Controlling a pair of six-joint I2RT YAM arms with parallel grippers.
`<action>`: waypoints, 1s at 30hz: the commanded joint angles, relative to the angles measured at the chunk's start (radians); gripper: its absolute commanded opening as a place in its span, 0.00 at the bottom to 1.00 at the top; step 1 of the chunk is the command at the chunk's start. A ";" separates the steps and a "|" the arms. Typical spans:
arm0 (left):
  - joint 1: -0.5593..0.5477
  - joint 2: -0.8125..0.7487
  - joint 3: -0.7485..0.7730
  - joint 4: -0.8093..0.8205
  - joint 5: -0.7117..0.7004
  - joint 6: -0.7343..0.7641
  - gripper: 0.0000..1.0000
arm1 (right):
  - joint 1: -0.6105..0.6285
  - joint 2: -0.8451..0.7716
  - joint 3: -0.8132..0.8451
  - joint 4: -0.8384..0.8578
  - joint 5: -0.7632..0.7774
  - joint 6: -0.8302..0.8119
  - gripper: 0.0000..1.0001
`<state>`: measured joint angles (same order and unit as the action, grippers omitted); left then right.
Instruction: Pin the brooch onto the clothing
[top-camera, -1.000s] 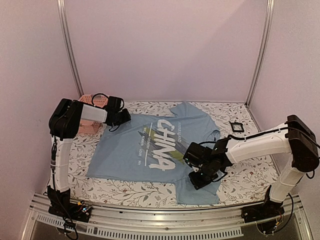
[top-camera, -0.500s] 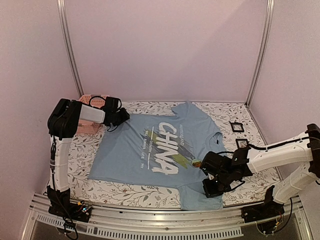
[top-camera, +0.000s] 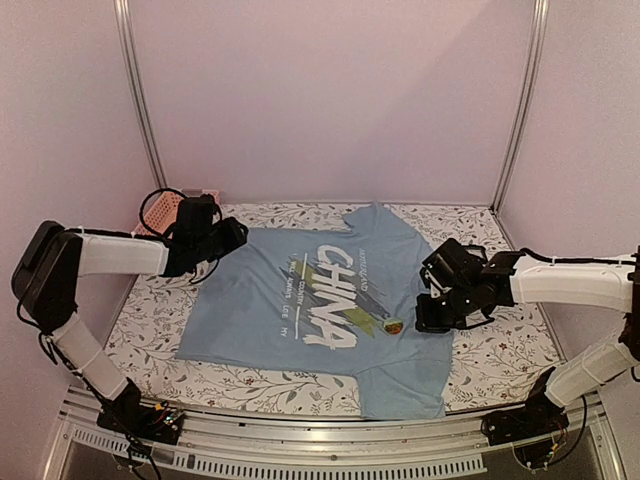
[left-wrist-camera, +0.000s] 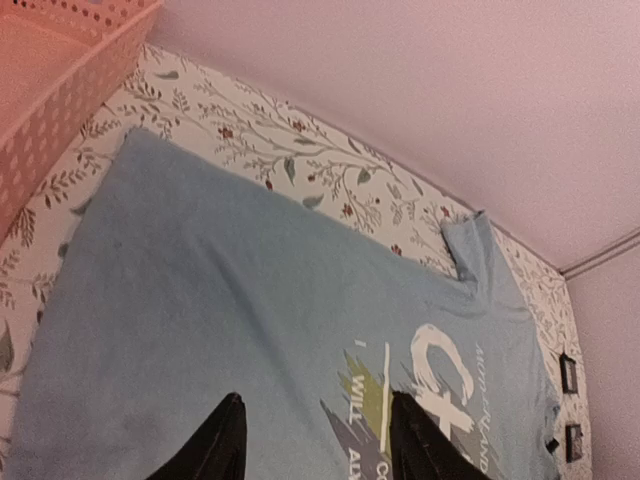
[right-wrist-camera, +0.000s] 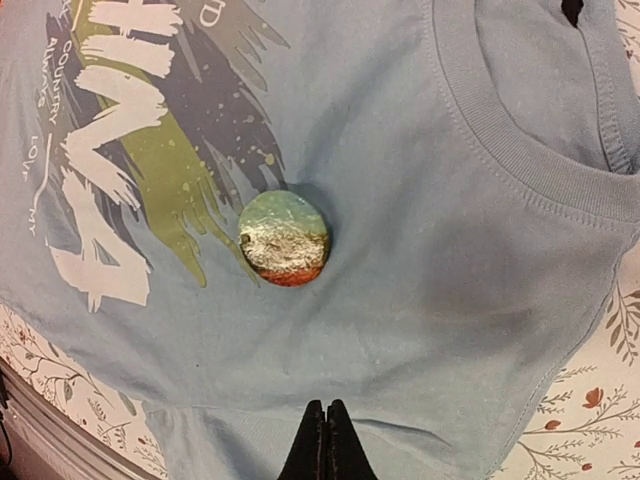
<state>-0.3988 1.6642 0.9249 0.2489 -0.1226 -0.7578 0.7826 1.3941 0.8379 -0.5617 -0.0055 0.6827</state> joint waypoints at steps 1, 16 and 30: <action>-0.127 -0.113 -0.279 -0.060 -0.058 -0.201 0.49 | -0.062 0.031 -0.045 0.066 0.017 -0.056 0.00; -0.218 -0.396 -0.610 -0.242 -0.141 -0.422 0.48 | -0.097 0.042 -0.239 0.094 0.037 0.005 0.00; -0.227 -0.663 -0.408 -0.226 -0.488 0.093 0.56 | -0.385 -0.065 0.004 0.177 0.092 -0.256 0.60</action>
<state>-0.6155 1.0286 0.4408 -0.0483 -0.4385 -0.9230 0.5224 1.3540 0.7403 -0.4942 0.0494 0.5724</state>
